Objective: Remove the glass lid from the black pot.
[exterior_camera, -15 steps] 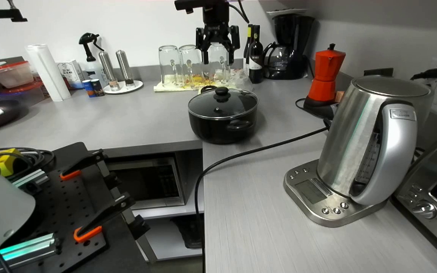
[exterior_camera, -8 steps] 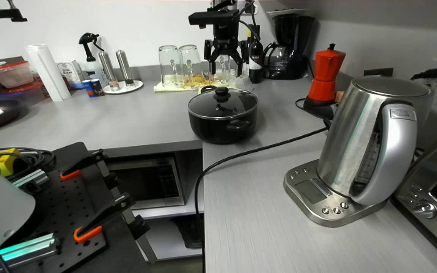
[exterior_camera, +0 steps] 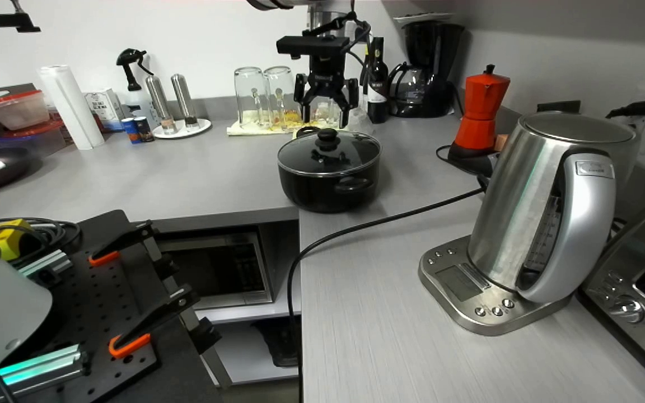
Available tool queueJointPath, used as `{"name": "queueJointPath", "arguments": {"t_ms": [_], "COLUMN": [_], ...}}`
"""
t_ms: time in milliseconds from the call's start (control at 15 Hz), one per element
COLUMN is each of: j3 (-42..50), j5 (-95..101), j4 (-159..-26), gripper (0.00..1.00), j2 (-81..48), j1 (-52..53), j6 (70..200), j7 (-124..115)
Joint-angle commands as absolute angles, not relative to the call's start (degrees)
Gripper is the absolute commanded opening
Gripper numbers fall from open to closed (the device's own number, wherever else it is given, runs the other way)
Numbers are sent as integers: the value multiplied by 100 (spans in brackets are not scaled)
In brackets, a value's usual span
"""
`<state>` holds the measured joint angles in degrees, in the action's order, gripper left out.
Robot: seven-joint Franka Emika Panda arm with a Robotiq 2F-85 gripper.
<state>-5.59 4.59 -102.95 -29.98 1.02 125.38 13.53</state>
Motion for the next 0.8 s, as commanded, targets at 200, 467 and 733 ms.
{"name": "queueJointPath", "arguments": {"t_ms": [200,467,733], "j3": [-614,-615,-623], "j5": [277,242,213], "j4": [-10239,-10261,-10289], "gripper": [100,100,60], "j2": [-3179,-3218,-3200], "j1": [57,55,47], "j6": [12574,12586,12601], "j7": [1528,1511,1520]}}
